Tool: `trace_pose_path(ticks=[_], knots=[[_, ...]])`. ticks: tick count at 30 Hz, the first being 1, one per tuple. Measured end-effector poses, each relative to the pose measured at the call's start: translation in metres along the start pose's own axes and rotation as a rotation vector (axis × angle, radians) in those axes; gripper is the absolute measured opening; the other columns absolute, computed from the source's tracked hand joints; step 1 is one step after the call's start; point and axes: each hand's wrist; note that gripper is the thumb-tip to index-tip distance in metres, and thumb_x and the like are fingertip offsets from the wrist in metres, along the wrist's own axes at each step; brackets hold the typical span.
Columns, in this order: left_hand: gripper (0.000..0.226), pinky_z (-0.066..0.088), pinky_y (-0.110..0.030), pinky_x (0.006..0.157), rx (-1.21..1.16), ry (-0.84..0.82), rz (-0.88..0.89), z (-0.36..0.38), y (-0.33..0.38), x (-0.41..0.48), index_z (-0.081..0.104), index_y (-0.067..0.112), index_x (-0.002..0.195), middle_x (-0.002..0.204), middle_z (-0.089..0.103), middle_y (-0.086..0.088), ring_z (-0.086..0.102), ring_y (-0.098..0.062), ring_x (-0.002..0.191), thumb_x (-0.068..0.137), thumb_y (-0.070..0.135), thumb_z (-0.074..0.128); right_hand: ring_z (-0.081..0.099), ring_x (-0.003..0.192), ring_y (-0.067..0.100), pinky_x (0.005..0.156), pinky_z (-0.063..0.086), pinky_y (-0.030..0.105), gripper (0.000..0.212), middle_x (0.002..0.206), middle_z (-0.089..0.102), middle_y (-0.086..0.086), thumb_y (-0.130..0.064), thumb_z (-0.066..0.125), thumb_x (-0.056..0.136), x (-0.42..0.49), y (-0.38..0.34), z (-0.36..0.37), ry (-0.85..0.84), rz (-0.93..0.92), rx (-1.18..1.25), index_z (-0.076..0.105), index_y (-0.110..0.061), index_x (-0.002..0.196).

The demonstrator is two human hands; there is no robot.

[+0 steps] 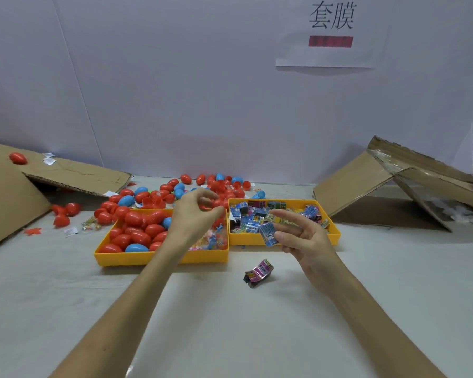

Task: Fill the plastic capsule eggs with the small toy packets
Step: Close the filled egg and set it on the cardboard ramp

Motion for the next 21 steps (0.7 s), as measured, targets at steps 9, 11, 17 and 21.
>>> trace_pose_path(ticks=[9,11,17,21], knots=[[0.04,0.058,-0.03,0.087,-1.057,-0.312,-0.14,0.03,0.02,-0.056,0.067,0.012,0.125,0.119,0.073,-0.013,0.071,-0.027,0.11,0.086,0.016,0.069,0.069,0.085,0.007,0.064,0.053,0.018,0.05,0.093,0.075,-0.001,0.001,0.078,0.066,0.001,-0.006,-0.005,0.063,-0.059,0.123,0.077,-0.024,0.11],[0.037,0.059,-0.029,0.084,-1.027,-0.286,-0.152,0.033,0.019,-0.06,0.069,0.015,0.121,0.117,0.074,-0.009,0.072,-0.026,0.106,0.085,0.025,0.07,0.07,0.085,0.008,0.062,0.053,0.018,0.05,0.096,0.076,0.001,-0.004,0.074,0.068,0.001,-0.008,-0.006,0.068,-0.072,0.127,0.074,-0.022,0.114],[0.031,0.058,-0.027,0.082,-0.934,-0.278,-0.141,0.031,0.021,-0.068,0.073,0.021,0.112,0.113,0.075,-0.006,0.073,-0.026,0.102,0.083,0.031,0.072,0.069,0.094,0.011,0.063,0.053,0.019,0.044,0.102,0.076,0.005,-0.007,0.072,0.072,-0.001,-0.011,-0.005,0.029,-0.106,0.066,0.077,-0.026,0.111],[0.029,0.058,-0.027,0.082,-0.92,-0.278,-0.128,0.031,0.023,-0.072,0.076,0.026,0.108,0.112,0.075,-0.006,0.073,-0.027,0.102,0.078,0.025,0.077,0.068,0.096,0.01,0.065,0.052,0.019,0.043,0.101,0.076,0.002,-0.007,0.072,0.073,-0.002,-0.01,-0.001,0.013,-0.106,0.034,0.078,-0.029,0.109]])
Point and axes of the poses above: each hand's wrist, its own x-axis towards the middle knuckle, its own z-axis out of the palm, y = z × x
